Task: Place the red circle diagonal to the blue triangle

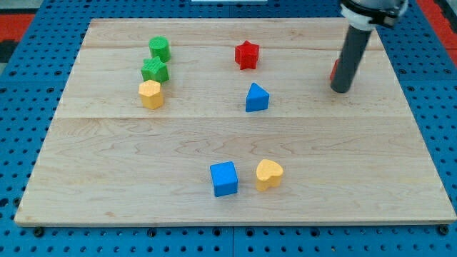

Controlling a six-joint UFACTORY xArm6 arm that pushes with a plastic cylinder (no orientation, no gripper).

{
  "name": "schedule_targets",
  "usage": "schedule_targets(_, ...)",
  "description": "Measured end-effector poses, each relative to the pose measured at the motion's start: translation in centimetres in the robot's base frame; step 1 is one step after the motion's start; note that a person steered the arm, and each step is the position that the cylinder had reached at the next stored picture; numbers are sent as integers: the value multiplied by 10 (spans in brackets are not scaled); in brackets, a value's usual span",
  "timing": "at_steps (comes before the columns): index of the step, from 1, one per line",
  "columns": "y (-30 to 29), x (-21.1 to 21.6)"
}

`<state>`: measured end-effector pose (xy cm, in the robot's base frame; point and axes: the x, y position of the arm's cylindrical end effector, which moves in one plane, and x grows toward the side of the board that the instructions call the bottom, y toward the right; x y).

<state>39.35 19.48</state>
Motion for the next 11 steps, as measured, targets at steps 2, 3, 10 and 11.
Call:
schedule_targets(2,23,-24)
schedule_targets(3,22,-39)
schedule_targets(10,-123,89)
schedule_targets(11,-191,63)
